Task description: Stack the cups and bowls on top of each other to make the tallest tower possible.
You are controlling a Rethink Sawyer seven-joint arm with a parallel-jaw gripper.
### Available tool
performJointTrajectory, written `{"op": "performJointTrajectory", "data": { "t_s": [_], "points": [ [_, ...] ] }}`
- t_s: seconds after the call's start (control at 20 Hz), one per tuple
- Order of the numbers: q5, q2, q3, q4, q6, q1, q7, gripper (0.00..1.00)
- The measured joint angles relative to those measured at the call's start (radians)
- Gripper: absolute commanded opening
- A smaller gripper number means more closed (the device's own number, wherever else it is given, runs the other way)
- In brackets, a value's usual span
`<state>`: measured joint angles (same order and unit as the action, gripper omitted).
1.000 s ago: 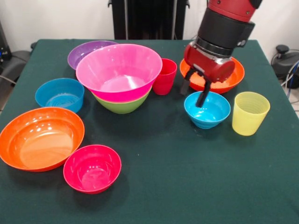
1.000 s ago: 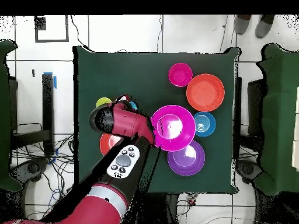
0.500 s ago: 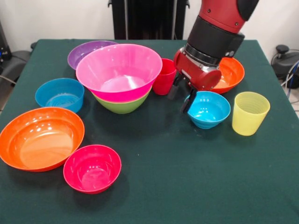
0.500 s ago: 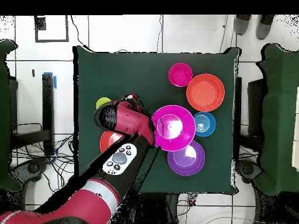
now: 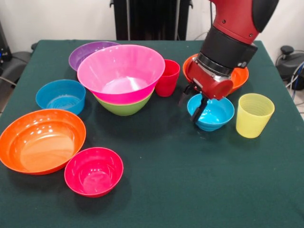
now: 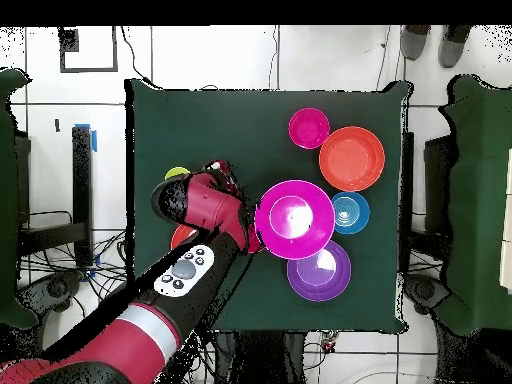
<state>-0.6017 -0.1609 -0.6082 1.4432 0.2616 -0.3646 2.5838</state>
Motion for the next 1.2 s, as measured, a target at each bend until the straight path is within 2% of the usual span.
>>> {"op": "performJointTrajectory", "data": {
  "t_s": [0.9,1.2],
  "points": [
    [-0.087,0.063,-0.079,-0.066,0.001,-0.028,0.002,1.0],
    [-0.109,0.081,-0.128,-0.093,0.046,-0.06,0.002,1.0]
  ]
}}
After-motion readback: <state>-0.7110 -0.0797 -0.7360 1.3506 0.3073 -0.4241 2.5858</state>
